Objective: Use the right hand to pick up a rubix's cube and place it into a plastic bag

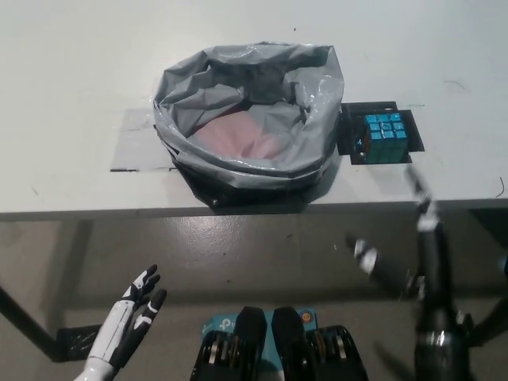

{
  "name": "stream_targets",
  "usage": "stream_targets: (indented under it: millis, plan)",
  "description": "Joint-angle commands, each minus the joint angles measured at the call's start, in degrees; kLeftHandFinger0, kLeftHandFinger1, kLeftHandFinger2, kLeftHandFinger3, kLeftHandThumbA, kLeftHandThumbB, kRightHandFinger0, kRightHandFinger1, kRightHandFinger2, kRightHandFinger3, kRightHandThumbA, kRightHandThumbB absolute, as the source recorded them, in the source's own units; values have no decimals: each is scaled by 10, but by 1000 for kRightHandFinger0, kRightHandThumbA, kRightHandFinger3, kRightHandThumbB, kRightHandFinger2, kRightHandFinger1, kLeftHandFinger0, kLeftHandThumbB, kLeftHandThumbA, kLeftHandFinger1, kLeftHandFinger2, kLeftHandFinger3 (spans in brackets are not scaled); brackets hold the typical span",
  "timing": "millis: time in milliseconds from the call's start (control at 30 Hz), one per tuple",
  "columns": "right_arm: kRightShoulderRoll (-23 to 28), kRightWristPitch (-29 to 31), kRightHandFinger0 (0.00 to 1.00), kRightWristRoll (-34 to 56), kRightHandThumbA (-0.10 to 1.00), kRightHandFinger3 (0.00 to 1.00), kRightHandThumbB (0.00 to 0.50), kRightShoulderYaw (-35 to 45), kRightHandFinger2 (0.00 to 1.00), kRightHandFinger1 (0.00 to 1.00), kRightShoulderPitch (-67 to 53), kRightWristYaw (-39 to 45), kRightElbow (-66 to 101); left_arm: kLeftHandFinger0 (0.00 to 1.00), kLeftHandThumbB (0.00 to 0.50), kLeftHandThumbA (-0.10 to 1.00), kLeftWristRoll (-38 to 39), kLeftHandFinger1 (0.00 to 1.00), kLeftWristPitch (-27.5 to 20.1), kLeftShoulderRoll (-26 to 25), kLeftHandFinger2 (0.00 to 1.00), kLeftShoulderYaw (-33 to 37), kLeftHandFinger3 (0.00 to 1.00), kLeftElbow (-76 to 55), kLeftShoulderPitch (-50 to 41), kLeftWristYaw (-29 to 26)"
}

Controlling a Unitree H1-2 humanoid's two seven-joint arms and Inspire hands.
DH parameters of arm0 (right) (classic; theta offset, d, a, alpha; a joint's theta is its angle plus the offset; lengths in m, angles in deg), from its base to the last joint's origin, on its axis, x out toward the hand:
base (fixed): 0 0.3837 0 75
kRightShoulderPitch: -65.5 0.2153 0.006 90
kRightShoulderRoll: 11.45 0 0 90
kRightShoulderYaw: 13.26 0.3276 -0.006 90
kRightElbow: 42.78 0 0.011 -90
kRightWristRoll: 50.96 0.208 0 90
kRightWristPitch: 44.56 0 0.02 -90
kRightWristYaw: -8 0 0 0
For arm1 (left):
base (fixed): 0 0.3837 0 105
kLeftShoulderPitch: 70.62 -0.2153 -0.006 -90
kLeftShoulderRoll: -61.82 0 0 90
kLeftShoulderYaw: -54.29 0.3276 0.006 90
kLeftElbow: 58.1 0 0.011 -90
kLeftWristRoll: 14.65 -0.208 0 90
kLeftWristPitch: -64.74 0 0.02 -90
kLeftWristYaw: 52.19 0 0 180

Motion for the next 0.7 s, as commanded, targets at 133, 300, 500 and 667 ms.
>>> stream_targets:
  millis: [133, 300, 500, 667]
  plan:
    - [-5, -82, 1000, -26, 817, 1000, 417, 52, 1000, 1000, 170, -40, -37, 1000, 72, 979, -8, 1000, -32, -5, 1000, -5, 1000, -29, 7, 1]
    - [2, -96, 1000, -19, 830, 1000, 414, 72, 1000, 1000, 233, -60, -118, 1000, 78, 994, -11, 1000, -29, -5, 1000, -6, 1000, -33, 7, 2]
    - [9, -124, 1000, -9, 840, 1000, 445, 88, 1000, 1000, 285, -75, -194, 1000, 87, 1000, -13, 1000, -33, -5, 1000, -5, 1000, -31, 8, 3]
    - [14, -137, 1000, 7, 798, 1000, 453, 96, 1000, 1000, 326, -82, -270, 1000, 86, 1000, -17, 1000, -34, -5, 1000, -4, 1000, -31, 11, 2]
